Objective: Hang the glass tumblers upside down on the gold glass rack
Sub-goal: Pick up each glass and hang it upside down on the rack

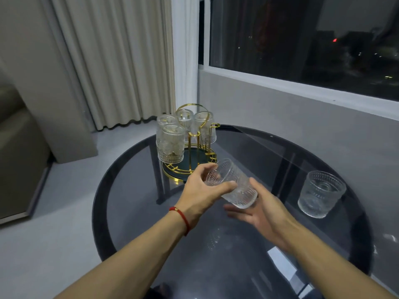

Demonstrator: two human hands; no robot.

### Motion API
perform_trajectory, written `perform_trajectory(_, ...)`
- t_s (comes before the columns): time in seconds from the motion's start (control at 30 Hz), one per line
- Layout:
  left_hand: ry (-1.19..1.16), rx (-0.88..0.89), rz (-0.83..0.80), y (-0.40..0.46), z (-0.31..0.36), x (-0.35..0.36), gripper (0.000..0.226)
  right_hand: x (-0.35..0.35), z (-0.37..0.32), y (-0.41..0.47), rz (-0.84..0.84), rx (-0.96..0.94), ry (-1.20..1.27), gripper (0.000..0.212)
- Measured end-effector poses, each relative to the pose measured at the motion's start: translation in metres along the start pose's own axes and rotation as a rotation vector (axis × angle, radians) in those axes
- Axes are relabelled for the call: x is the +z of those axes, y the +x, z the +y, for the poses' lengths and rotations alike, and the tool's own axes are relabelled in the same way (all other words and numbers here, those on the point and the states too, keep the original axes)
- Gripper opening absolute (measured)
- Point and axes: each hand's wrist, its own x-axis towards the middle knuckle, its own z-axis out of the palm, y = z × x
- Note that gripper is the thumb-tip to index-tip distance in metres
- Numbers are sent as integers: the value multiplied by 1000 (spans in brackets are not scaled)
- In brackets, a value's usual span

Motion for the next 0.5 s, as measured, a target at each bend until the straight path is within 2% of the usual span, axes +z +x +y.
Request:
perform_trajectory(0.13, 102, 28, -58, 10, -8, -8, 82, 7, -6, 6, 12, 29, 219, 39)
perform_trajectory(0.27, 322, 66, -207, 19, -19, -30, 82, 5, -4, 16, 104, -13, 160, 31)
perform_trajectory(0.37, 688, 229, -89, 29, -45, -51, 72, 3, -6, 25, 217, -82, 89, 21)
perform_trajectory(0.43, 949, 332, -56, 33, -61, -58, 67, 2, -9, 30, 273, -122, 54, 30)
perform_trajectory(0.5, 1069, 387, -48, 34, -69, -56, 68, 1, -17, 34, 302, -185, -11, 40)
